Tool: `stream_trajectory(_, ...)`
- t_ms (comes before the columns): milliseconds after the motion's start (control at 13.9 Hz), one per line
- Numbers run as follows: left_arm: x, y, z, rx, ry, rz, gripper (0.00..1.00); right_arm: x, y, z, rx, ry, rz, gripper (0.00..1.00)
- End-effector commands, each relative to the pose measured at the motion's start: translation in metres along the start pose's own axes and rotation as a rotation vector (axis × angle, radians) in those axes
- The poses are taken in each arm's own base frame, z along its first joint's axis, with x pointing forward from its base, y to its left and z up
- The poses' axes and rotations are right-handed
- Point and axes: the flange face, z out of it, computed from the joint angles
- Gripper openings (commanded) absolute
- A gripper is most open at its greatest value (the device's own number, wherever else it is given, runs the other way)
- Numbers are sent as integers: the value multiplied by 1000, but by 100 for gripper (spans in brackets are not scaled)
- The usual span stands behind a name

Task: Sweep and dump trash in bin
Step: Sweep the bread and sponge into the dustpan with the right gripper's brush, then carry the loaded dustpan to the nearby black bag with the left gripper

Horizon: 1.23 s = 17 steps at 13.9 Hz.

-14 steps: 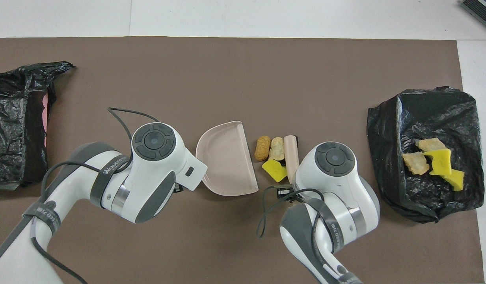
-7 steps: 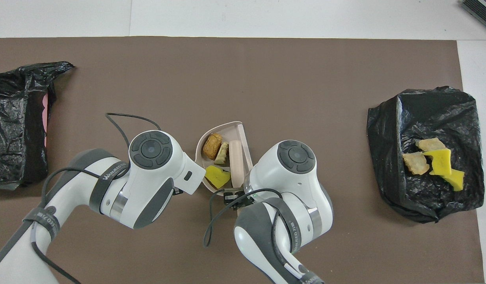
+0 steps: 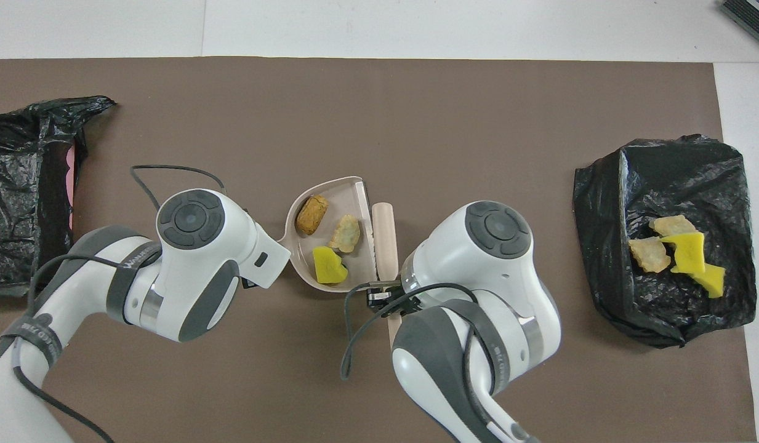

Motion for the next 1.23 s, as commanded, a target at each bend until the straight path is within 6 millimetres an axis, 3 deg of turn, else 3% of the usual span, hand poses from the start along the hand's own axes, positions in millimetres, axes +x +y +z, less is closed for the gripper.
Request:
stream_trajectory(0,-28,-33,-20,8,24,-13,0,-32,8,-45,-68,68,62,0)
stream_trajectory(289,-90,-85,-71,-43,62,3,0,-101,-9,-13,-139,65,41,0)
stream_trajectory(505,-140,-109,-105,-56,63,-31,0,-139,-28,33,-184,33,31,0)
stream_trajectory(649,-179,-123,-126,-40,55,-36,0,-146,-20,66,-200,20,13,0)
stream_trajectory(721,-201,-130,-133,-25,61,-15,0,-147,-17,73,-199,24,23,0)
stream_trajectory(1010,-298,-147,-139,-30,36,26,0,-159,-14,108,-171,37,61,0)
stream_trajectory(1154,-349,-149,-140,-23,15,44,0,-159,-15,113,-169,40,59,0)
